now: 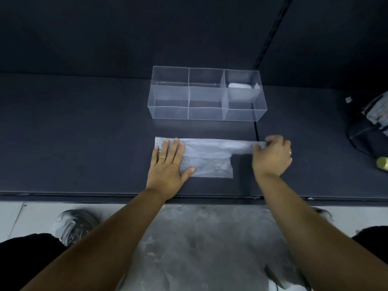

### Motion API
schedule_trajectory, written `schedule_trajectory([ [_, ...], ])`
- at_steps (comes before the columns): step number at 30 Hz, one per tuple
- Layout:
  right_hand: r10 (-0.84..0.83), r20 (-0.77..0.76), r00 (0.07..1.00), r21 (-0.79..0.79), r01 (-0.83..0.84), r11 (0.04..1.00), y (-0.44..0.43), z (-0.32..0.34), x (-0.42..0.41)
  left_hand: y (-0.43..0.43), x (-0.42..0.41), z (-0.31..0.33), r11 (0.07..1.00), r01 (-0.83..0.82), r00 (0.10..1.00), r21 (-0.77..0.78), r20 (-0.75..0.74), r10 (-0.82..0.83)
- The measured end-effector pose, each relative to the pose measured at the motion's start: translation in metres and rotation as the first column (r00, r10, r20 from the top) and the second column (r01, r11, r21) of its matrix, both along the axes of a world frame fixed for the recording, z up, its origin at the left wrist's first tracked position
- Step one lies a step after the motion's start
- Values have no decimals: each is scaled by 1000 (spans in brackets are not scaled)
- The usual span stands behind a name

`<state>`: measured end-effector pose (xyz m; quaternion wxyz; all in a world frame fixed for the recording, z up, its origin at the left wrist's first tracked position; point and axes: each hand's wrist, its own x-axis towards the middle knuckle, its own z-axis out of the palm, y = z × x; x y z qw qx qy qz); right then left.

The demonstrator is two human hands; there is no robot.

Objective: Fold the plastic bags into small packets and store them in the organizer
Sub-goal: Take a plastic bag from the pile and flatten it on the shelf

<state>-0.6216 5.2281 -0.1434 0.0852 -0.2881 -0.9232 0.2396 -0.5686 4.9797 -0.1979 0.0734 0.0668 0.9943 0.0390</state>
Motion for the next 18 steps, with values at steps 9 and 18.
schedule_trajectory([
  [9, 770, 158, 617, -10, -779, 627, -127, -43, 25, -1, 0, 2, 999, -20, 999, -37, 46, 22],
  [18, 581, 398, 710, 240, -692, 681, -14, -54, 4, -24, 7, 5, 991, -137, 988, -11, 67, 137],
])
